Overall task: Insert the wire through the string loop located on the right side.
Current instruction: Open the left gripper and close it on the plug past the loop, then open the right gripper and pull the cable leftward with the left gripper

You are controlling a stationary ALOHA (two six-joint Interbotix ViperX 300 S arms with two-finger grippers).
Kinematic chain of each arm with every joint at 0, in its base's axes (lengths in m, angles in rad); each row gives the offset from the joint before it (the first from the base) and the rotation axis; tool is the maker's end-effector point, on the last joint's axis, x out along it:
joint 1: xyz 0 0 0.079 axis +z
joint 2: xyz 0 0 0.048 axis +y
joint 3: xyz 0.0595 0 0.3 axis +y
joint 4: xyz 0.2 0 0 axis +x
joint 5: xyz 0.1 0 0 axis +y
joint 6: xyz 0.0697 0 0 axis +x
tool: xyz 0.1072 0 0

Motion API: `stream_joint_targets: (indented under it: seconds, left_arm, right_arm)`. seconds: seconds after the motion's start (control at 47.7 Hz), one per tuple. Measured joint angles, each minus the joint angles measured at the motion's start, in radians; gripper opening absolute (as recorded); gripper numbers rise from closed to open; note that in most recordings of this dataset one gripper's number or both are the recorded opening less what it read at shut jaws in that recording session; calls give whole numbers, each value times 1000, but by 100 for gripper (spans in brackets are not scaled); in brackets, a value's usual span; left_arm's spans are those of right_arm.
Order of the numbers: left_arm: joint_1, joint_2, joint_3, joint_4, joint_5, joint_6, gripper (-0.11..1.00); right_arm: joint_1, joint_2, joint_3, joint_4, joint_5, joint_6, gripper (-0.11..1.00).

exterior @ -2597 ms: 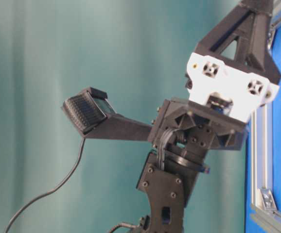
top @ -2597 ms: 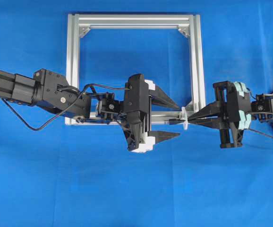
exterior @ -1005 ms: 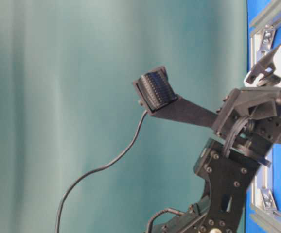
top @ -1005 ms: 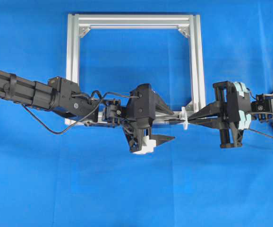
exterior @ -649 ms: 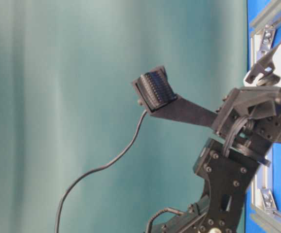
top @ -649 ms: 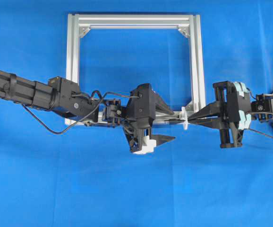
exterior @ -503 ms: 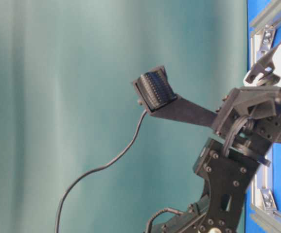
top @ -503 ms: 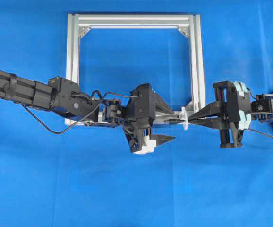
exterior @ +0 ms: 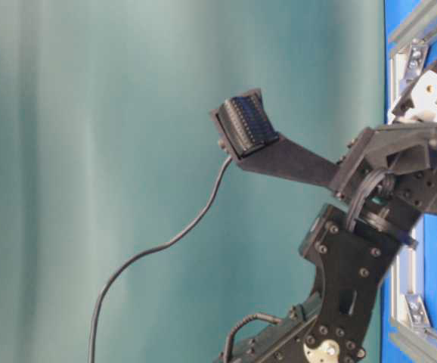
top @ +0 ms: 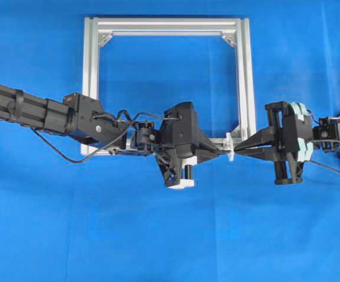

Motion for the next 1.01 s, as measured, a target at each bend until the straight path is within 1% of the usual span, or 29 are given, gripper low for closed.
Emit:
stream_joint_targets:
  seconds: [0.272, 0.607, 0.691, 0.754, 0.838, 1.005]
  left_arm:
    - [-2, 2, 0, 0, 0, 0, 8]
    - [0, 0, 0, 0, 0, -2, 8]
    - [0, 0, 0, 0, 0, -2, 8]
    - [-2, 2, 0, 0, 0, -2, 8]
    - [-3, 0, 0, 0, -2, -2, 8]
    - [-5, 0, 6, 0, 0, -2, 8]
  right_arm:
    - [0, 0, 0, 2, 0, 0, -4]
    - [2, 2, -6, 0, 34, -2, -4]
    - [2, 2, -6, 0, 35, 2, -2]
    - [0, 2, -8, 2, 37, 3, 5]
    - [0, 2, -6, 0, 37, 8, 22]
    - [0, 0, -8, 3, 40, 8, 74]
